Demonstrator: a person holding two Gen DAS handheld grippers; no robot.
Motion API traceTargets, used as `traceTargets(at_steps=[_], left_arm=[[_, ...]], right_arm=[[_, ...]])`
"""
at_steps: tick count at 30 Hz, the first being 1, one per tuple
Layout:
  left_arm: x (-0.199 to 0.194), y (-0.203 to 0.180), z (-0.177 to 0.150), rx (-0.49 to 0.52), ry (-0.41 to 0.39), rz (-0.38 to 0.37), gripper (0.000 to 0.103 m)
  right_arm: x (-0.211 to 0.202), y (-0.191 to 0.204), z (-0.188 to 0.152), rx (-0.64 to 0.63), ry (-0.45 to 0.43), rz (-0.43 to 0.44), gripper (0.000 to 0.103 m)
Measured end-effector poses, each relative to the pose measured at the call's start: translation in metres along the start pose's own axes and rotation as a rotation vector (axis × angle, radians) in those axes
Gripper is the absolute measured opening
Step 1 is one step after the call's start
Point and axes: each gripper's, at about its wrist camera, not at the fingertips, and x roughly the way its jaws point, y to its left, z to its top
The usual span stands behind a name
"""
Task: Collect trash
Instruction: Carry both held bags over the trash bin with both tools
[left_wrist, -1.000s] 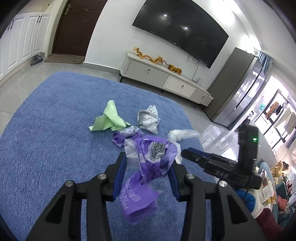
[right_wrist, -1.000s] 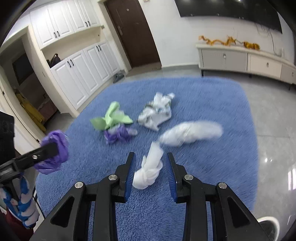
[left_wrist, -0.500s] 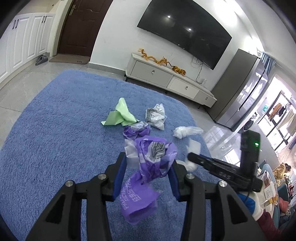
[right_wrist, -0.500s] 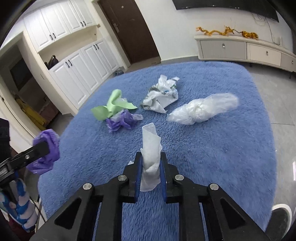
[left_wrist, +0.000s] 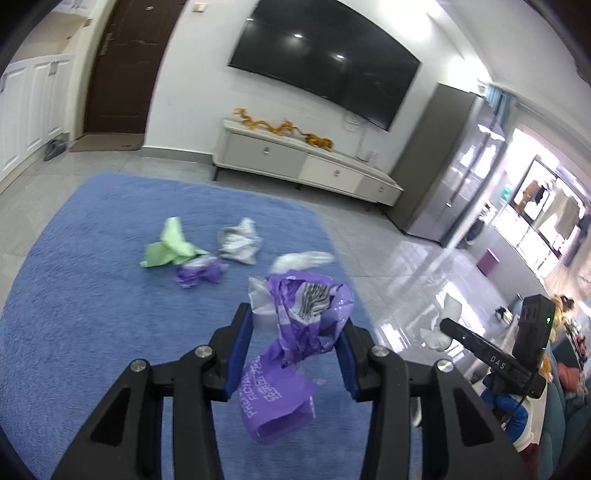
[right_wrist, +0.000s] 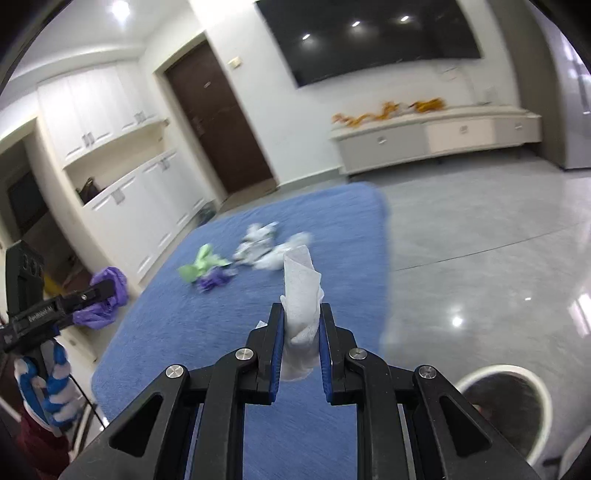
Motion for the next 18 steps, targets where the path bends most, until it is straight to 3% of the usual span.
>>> traceTargets(at_steps=[9,18], left_arm=[[0.031,-0.123,0.003,0.222,0.072,-0.108,0.041],[0.111,-0.230,-0.028,0.395,0.234,-0.214,0.041]], right_arm=[[-0.084,-0.086,-0.027,0.150,-0.120,-0.182,0.018],[-0.096,-0.149,-0.061,0.283,-0.118,-0.265,0.021]])
